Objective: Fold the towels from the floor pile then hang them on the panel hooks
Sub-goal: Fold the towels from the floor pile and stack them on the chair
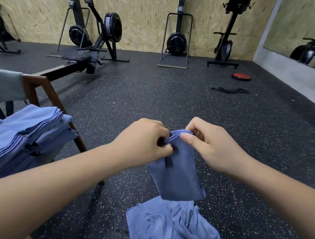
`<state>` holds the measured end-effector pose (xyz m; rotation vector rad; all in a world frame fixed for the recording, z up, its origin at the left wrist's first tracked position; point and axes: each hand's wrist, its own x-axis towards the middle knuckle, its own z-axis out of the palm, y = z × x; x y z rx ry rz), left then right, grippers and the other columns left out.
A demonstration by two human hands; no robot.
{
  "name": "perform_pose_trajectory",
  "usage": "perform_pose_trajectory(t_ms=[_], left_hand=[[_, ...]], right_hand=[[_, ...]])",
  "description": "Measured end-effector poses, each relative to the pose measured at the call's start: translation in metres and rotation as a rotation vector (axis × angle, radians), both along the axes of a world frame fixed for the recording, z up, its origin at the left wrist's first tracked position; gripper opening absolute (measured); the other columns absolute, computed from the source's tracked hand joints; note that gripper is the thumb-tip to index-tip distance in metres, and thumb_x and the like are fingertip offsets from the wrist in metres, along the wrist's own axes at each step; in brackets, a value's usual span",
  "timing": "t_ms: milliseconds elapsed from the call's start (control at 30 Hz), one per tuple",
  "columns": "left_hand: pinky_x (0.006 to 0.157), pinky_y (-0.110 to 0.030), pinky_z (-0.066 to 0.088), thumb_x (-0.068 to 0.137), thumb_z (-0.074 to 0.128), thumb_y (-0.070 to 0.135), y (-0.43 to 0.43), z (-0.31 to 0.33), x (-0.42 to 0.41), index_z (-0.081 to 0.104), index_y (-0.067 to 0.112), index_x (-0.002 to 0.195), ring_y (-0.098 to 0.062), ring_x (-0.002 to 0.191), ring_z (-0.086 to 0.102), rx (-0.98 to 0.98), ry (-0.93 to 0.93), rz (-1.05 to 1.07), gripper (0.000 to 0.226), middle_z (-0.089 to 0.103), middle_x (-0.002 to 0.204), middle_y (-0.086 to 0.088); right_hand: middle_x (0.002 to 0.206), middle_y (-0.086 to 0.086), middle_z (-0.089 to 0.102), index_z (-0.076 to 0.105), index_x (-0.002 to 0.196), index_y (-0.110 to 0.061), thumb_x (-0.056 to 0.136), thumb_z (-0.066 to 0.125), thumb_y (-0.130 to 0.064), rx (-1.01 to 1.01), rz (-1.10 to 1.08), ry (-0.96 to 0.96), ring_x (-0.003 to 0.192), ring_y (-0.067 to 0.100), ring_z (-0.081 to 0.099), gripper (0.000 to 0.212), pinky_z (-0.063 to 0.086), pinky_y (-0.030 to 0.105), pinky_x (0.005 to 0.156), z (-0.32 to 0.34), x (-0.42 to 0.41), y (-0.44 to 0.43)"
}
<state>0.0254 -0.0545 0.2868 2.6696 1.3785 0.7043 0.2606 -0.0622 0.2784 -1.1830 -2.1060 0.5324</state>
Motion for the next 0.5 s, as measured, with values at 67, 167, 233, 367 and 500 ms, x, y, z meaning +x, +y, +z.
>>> perform_pose_trajectory(t_ms=[67,167,233,367,500], left_hand=[[0.071,-0.037,0.052,0.080,0.048,0.049,0.003,0.004,-0.006,0.061,0.028,0.068,-0.015,0.068,0.055,-0.022,0.007,0.011,0.028,0.057,0.070,0.008],[0.076,-0.034,0.054,0.078,0.047,0.049,0.008,0.010,-0.017,0.075,0.025,0.079,-0.011,0.072,0.062,-0.038,0.006,0.032,0.037,0.068,0.076,0.009],[0.077,-0.032,0.055,0.076,0.052,0.047,0.010,0.012,-0.023,0.078,0.026,0.082,-0.008,0.073,0.063,-0.043,0.029,0.014,0.034,0.070,0.078,0.011],[0.074,-0.030,0.053,0.075,0.064,0.038,0.012,0.016,-0.029,0.076,0.026,0.085,-0.007,0.071,0.062,-0.043,0.058,-0.017,0.020,0.069,0.076,0.011],[0.066,-0.021,0.048,0.081,0.076,0.025,0.015,0.021,-0.037,0.072,0.028,0.084,-0.007,0.068,0.064,-0.050,-0.034,-0.021,0.006,0.068,0.070,0.013]], right_hand=[[0.074,-0.003,0.062,0.058,0.089,-0.025,0.106,0.065,-0.032,0.008,-0.008,-0.015,0.066,0.007,0.048,0.020,0.041,0.031,0.066,0.001,0.004,0.002],[0.077,-0.002,0.063,0.058,0.091,-0.026,0.106,0.064,-0.036,-0.005,-0.028,-0.041,0.071,0.016,0.054,0.018,0.045,0.035,0.070,0.001,0.012,0.006],[0.078,-0.005,0.063,0.059,0.092,-0.028,0.105,0.064,-0.037,-0.013,-0.020,-0.047,0.071,0.016,0.055,0.017,0.047,0.038,0.071,0.000,0.014,0.007],[0.079,-0.002,0.064,0.060,0.094,-0.027,0.106,0.063,-0.036,-0.013,-0.011,-0.044,0.072,0.019,0.056,0.016,0.047,0.039,0.071,0.000,0.015,0.005],[0.080,0.001,0.066,0.060,0.096,-0.026,0.107,0.062,-0.035,-0.013,-0.024,-0.032,0.073,0.022,0.057,0.014,0.048,0.041,0.073,0.003,0.019,0.007]])
